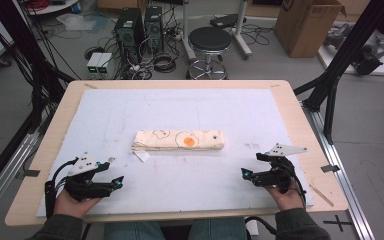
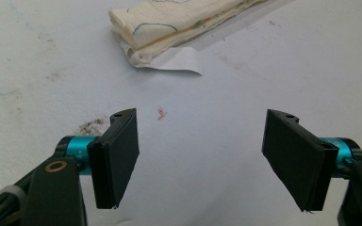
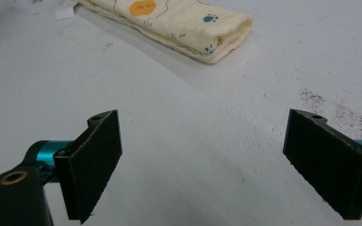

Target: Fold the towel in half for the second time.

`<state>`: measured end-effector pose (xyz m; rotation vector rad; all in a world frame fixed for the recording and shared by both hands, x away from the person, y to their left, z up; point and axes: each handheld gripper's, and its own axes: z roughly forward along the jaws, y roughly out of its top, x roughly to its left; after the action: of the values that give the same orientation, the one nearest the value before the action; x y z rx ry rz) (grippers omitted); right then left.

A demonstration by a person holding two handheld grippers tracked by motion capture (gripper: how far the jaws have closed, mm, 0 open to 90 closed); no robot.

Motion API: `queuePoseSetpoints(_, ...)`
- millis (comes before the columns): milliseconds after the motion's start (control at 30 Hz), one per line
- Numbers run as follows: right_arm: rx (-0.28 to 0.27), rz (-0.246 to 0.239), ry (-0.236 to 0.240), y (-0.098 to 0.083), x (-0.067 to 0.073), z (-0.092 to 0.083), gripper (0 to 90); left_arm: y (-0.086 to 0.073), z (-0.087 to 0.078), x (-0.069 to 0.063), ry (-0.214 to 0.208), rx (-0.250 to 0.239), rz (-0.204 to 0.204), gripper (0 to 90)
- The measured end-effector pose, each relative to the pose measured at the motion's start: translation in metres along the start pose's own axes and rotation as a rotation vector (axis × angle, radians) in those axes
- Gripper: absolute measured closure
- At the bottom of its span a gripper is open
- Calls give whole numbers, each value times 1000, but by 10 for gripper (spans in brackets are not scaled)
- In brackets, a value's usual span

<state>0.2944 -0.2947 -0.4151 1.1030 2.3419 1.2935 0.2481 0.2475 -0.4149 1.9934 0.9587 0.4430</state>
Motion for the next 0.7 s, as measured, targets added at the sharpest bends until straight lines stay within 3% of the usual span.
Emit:
queuePoseSetpoints(367,11,0,-4,-9,2,-2,116,-5,-2,-4,-3,2,5,269)
queuePoseSetpoints(600,-1,2,-2,-10,2,-3,117,-8,0,1,-5,1,-17,267)
queuePoseSetpoints(700,-2,1,1,-10,2,-2,116,-8,0,3,-2,3,-8,266)
